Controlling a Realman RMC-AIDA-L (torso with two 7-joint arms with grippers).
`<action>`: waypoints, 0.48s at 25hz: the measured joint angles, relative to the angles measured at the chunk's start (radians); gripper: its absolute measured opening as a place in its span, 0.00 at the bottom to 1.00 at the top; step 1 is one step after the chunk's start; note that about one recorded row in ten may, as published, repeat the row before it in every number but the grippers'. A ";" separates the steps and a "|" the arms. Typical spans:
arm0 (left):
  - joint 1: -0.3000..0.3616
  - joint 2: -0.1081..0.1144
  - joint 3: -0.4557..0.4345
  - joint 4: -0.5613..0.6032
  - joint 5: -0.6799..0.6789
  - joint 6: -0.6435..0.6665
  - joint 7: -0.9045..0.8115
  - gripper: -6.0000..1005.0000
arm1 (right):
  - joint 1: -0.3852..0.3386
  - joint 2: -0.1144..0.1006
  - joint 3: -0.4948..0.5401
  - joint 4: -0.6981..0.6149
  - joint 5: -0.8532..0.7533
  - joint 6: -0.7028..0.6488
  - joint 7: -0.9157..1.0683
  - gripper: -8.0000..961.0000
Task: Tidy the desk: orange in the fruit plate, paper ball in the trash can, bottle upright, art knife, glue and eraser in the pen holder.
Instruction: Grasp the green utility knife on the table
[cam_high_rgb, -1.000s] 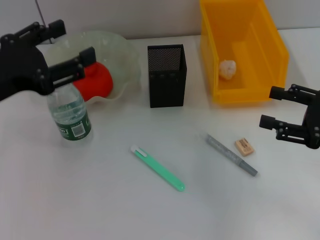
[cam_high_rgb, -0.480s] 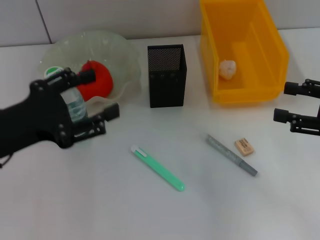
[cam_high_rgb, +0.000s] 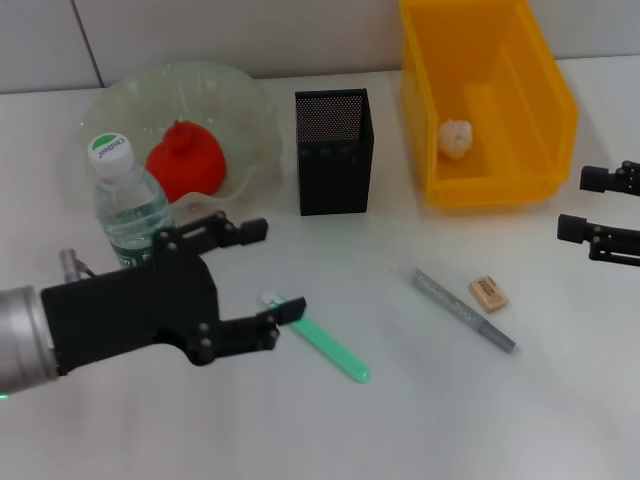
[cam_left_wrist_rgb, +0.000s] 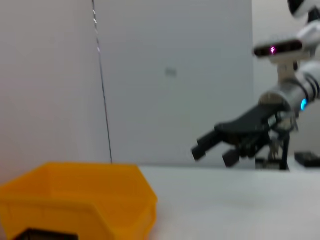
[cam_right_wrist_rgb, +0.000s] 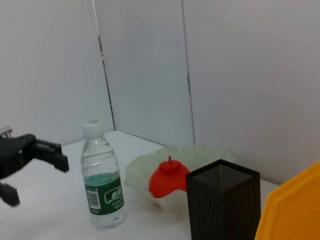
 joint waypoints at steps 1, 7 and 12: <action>0.000 0.000 0.000 0.000 0.000 0.000 0.000 0.81 | 0.000 0.000 0.000 0.000 0.000 0.000 0.000 0.77; -0.030 0.001 0.060 0.036 0.127 -0.122 -0.127 0.81 | -0.001 0.000 0.001 0.009 -0.006 0.012 -0.005 0.77; -0.082 0.000 0.082 0.052 0.273 -0.163 -0.336 0.81 | 0.001 0.002 0.001 0.010 -0.007 0.038 -0.009 0.77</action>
